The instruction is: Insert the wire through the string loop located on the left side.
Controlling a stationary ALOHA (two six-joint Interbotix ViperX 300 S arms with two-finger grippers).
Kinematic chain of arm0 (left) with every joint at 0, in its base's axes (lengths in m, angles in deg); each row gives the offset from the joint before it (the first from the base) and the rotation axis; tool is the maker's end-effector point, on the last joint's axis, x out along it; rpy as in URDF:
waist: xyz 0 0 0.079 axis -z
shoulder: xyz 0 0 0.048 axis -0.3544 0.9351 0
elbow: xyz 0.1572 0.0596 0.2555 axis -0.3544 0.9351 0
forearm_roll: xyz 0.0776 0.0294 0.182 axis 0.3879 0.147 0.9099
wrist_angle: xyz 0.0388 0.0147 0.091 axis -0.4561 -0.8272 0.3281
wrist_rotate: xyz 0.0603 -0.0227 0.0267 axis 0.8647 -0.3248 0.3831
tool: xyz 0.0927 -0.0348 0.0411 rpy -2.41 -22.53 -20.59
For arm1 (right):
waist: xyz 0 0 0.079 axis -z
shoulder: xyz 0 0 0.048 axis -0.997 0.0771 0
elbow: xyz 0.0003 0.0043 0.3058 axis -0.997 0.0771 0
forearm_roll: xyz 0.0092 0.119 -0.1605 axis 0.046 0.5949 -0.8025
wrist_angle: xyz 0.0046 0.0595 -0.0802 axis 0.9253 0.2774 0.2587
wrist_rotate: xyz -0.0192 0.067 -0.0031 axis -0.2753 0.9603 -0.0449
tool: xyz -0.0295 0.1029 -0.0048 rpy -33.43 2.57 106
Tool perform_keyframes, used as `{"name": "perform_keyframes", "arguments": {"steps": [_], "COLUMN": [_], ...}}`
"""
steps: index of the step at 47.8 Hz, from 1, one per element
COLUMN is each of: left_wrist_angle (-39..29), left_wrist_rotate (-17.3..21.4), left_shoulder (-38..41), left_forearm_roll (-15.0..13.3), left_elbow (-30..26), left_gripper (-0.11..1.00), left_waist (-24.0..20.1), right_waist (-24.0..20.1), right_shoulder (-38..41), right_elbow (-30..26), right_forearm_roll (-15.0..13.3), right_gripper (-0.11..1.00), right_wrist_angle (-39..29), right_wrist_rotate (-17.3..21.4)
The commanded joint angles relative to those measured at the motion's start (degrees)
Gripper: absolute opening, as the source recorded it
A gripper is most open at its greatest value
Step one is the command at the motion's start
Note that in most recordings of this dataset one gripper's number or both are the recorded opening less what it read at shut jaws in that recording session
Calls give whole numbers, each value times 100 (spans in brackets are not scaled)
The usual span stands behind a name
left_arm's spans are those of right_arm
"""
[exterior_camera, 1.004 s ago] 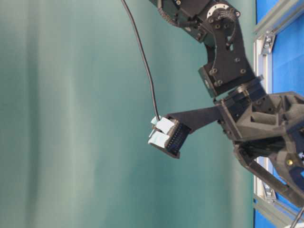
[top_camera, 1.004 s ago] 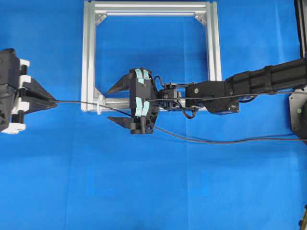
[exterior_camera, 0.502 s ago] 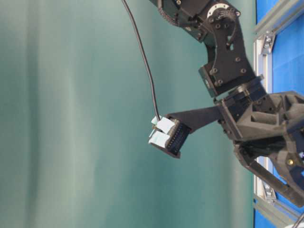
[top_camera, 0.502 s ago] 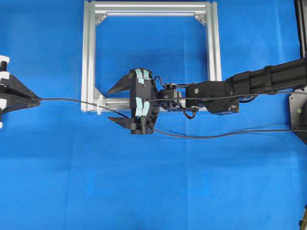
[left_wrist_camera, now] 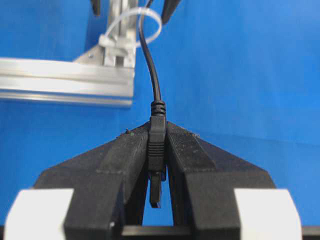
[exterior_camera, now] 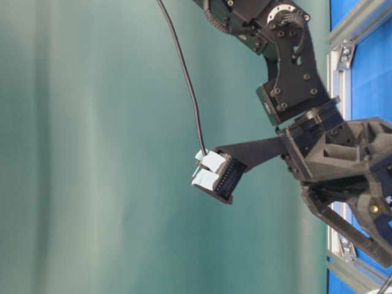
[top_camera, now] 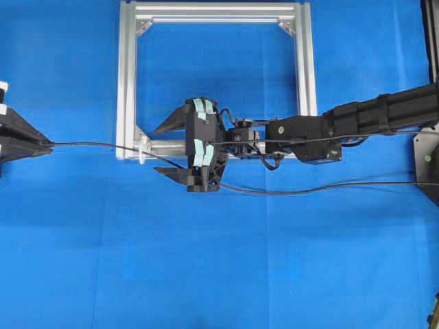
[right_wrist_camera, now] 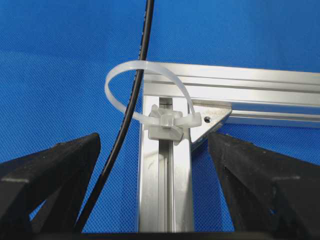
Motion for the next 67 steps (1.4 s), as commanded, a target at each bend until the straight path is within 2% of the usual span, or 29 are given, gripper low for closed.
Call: {"name": "perform_keyframes", "arguments": {"steps": [1,20,23,31,33,35,42,57,67], "left_wrist_angle": [105,141,141,132,123,123,132,272,809], "left_wrist_rotate": [9,-70,-79,-70,-70,-70,-70,-18,9], "left_shoulder": [35,35,35,35,35,35,26,-132,-193], "left_forearm_roll": [18,18,18,18,18,18,18,18,18], "left_elbow": [-53,-35,-35,-35,-35,-35,-35,-79,-97], "left_gripper": [6,8,20,72,81,87,80,81,81], "left_waist": [18,18,18,18,18,18,18,18,18], "right_waist": [-9,-9,-9,-9,-9,-9,-9,-9,-9], "right_shoulder": [-229,-229,-229,-229,-237,-237,-299,-949,-1283], "right_elbow": [-62,-62,-62,-70,-70,-79,-70,-35,-53], "right_forearm_roll": [9,9,9,18,9,9,9,9,9], "right_gripper": [98,98,98,98,98,98,98,98,98], "right_wrist_angle": [44,35,35,35,26,35,26,-237,-396], "right_wrist_rotate": [-9,-9,-9,-9,-9,-9,0,-9,-9]}}
